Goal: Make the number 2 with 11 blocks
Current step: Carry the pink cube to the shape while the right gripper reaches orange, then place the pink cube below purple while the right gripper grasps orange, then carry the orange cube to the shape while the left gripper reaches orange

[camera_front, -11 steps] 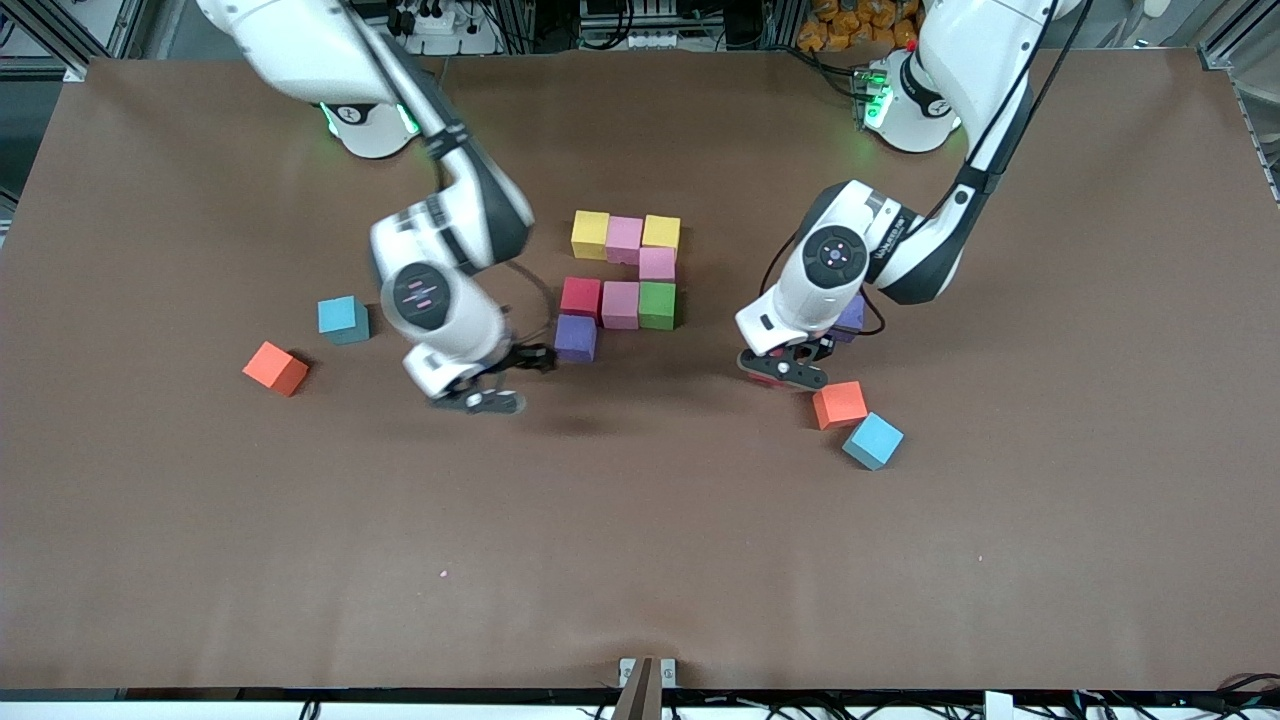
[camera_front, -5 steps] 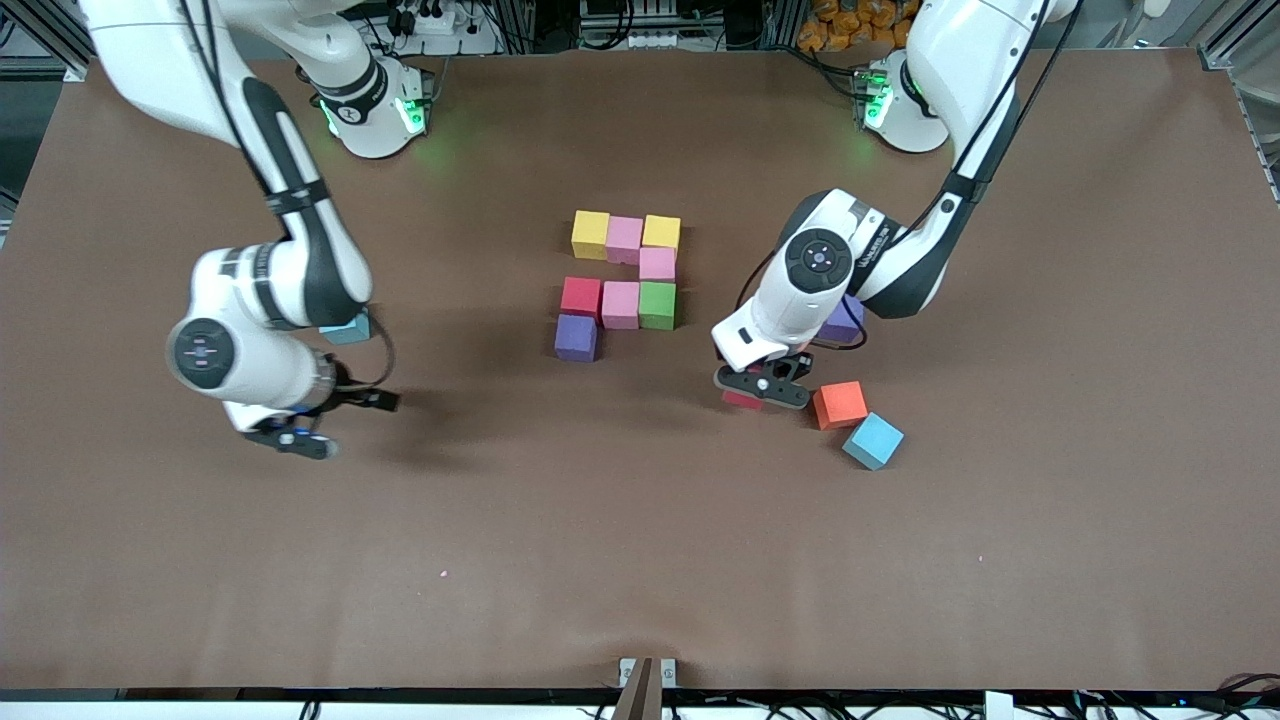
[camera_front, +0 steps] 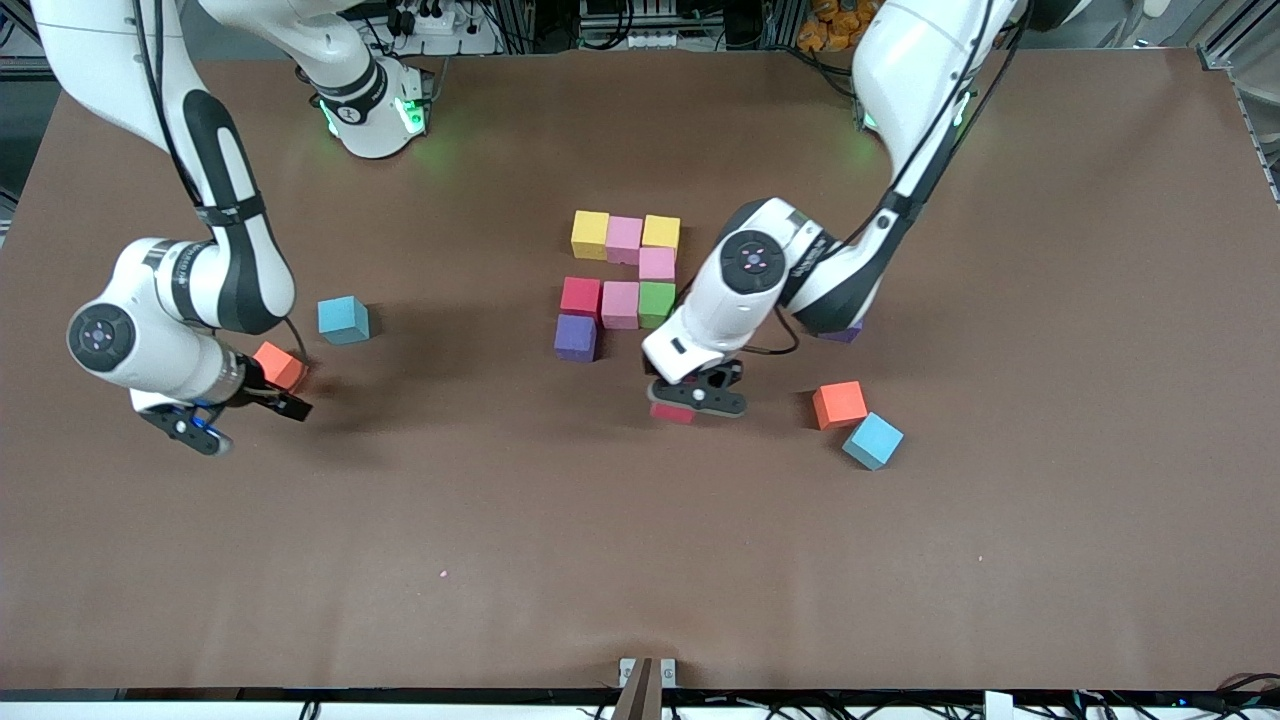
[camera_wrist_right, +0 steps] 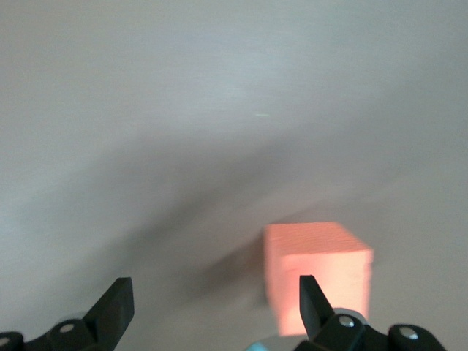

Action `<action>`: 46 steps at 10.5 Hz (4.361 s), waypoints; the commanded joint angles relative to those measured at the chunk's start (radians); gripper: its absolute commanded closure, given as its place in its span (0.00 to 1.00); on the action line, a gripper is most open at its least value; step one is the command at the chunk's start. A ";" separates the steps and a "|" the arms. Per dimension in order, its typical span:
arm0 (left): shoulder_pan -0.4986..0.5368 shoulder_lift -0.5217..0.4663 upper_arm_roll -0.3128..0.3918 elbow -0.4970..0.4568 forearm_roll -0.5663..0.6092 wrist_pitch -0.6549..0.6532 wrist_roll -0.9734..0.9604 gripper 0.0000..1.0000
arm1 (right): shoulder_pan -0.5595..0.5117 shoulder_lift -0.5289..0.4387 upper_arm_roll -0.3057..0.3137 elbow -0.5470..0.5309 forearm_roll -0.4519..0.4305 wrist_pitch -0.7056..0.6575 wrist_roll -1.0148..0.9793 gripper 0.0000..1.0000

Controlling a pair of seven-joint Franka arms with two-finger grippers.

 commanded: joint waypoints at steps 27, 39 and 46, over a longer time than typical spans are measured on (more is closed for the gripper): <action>-0.179 0.296 0.001 0.341 -0.088 0.023 -0.226 0.69 | -0.082 -0.017 0.019 -0.227 0.113 0.241 -0.215 0.65; -0.170 0.245 0.005 0.338 -0.141 -0.027 -0.238 0.00 | 0.126 -0.027 0.027 -0.064 0.115 0.123 0.051 0.63; 0.023 0.064 0.022 0.298 -0.017 -0.539 -0.226 0.00 | 0.373 0.044 0.074 0.159 0.205 0.015 0.548 0.63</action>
